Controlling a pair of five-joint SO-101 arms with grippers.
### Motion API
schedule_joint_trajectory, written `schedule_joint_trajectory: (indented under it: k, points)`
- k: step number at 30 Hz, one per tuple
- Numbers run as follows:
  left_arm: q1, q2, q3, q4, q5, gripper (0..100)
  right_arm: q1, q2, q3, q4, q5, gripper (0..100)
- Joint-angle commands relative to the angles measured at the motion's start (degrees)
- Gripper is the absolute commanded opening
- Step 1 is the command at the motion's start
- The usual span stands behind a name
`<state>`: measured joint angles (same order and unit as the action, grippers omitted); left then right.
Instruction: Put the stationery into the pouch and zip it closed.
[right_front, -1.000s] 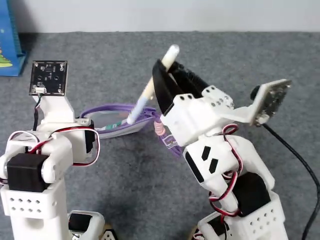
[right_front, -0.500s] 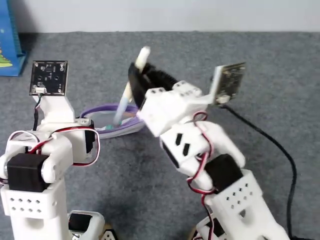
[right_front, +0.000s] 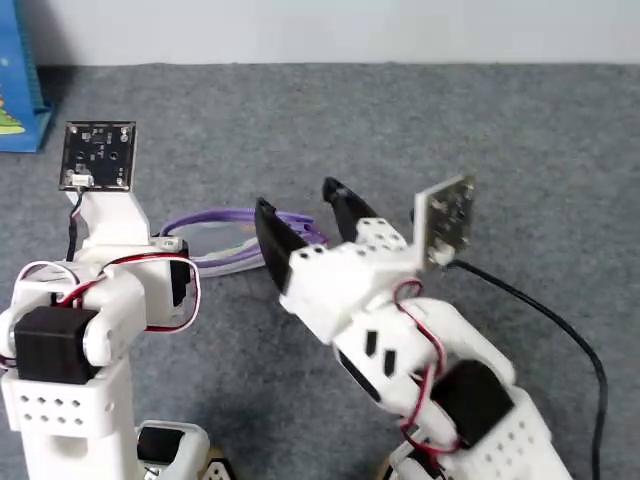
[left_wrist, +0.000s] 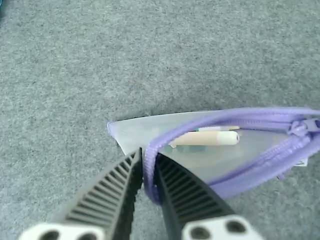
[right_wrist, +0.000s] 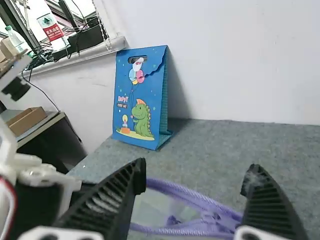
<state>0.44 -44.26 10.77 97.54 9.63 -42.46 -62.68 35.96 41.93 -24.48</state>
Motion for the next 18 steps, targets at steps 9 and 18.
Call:
schedule_joint_trajectory:
  k: [9, 18]
  points:
    - [0.2, 0.3, -0.3, 0.3, 0.4, 1, 7.7, -1.5, 0.4, 20.5, 0.6, 19.7]
    - [0.2, 0.3, -0.3, 0.3, 0.4, 1, 8.1, 13.5, 1.6, 21.1, 3.3, 19.7]
